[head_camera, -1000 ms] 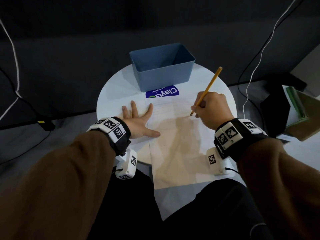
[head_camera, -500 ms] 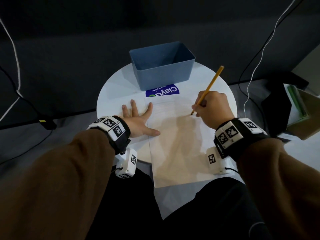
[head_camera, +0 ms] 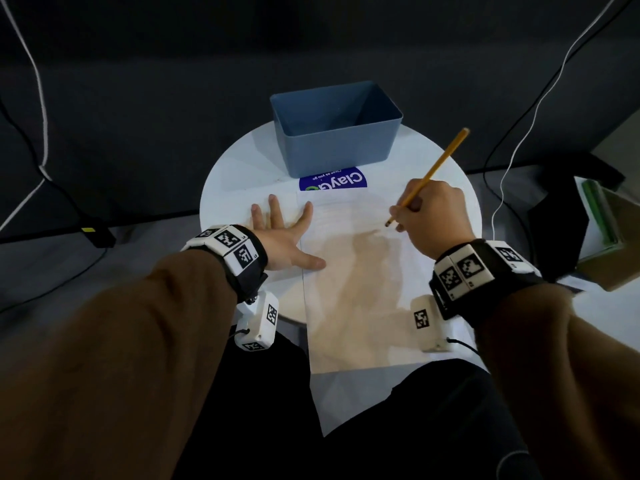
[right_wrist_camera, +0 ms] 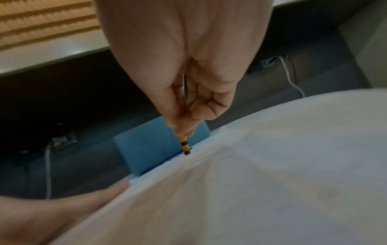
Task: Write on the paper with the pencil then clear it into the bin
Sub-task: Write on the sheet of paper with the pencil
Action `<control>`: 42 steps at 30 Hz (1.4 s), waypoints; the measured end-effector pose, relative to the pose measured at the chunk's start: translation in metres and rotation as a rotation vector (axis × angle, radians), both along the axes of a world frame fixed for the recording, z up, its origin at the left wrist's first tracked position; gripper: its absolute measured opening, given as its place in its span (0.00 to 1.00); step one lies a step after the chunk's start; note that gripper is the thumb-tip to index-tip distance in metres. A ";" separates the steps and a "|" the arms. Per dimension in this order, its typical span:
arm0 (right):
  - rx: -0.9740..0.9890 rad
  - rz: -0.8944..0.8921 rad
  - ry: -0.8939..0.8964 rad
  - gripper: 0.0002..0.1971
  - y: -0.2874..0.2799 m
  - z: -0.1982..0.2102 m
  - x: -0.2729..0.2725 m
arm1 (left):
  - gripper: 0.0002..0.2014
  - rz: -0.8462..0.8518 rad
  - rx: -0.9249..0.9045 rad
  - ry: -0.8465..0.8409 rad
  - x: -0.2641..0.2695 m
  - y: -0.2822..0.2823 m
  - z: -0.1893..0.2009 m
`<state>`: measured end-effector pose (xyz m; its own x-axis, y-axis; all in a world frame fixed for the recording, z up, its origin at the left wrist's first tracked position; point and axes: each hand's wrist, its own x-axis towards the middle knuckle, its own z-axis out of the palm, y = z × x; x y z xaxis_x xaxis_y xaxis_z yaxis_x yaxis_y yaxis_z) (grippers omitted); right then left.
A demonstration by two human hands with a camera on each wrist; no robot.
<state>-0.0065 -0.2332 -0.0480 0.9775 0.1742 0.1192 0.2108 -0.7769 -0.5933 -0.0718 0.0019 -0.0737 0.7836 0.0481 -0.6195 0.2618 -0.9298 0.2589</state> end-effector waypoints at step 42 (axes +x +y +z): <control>-0.023 0.171 0.018 0.10 0.050 -0.007 -0.022 | 0.56 -0.019 0.038 -0.002 0.000 -0.003 0.003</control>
